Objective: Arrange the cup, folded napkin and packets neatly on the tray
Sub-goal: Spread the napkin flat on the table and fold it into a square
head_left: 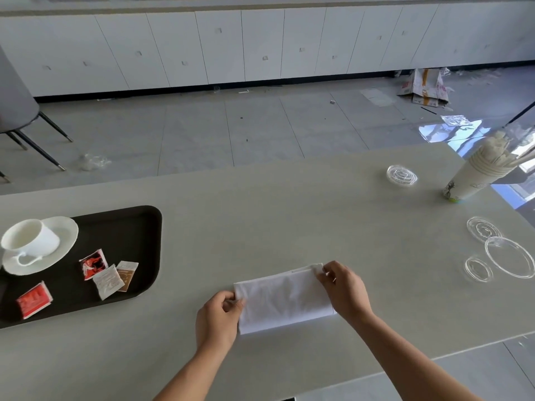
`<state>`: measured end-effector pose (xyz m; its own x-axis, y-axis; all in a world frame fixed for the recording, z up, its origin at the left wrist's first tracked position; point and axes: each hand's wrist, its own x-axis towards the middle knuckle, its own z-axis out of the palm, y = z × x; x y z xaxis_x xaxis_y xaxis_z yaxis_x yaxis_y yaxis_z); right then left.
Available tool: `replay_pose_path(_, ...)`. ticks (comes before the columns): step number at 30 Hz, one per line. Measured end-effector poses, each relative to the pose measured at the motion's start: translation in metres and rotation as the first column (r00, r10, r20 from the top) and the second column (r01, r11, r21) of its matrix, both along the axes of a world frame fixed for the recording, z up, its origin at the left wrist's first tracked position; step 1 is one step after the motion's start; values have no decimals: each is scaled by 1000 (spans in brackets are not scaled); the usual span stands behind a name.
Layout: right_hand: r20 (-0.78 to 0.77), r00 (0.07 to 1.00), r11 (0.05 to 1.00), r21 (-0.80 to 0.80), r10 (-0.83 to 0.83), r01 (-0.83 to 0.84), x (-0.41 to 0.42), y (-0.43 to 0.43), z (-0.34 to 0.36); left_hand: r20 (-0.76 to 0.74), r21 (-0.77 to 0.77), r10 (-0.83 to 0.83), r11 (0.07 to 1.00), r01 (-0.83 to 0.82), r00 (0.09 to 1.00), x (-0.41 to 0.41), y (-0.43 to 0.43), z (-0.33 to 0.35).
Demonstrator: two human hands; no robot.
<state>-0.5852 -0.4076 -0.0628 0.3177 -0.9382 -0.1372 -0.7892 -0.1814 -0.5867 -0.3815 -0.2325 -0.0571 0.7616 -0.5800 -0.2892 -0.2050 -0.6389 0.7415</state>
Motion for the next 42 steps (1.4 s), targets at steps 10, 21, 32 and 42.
replay_pose_path(10, -12, 998, 998, 15, -60, 61, 2, 1, -10, 59, 38, 60, 997, -62, 996, -2, -8, -3)
replay_pose_path(21, -323, 866, 820, -313, 383, -479, 14, 49, -19, 641, 312, -603, 770, 556, 475, -24, 0, -20)
replay_pose_path(32, -454, 771, 804, -174, 447, -569, 15, 35, -34, 503, 489, -709, 704, 514, 493, -22, -2, -45)
replay_pose_path(42, -388, 744, 725, -230, 544, -650, 32, 54, -41, 497, 480, -705, 709, 517, 506, -21, -1, -52)
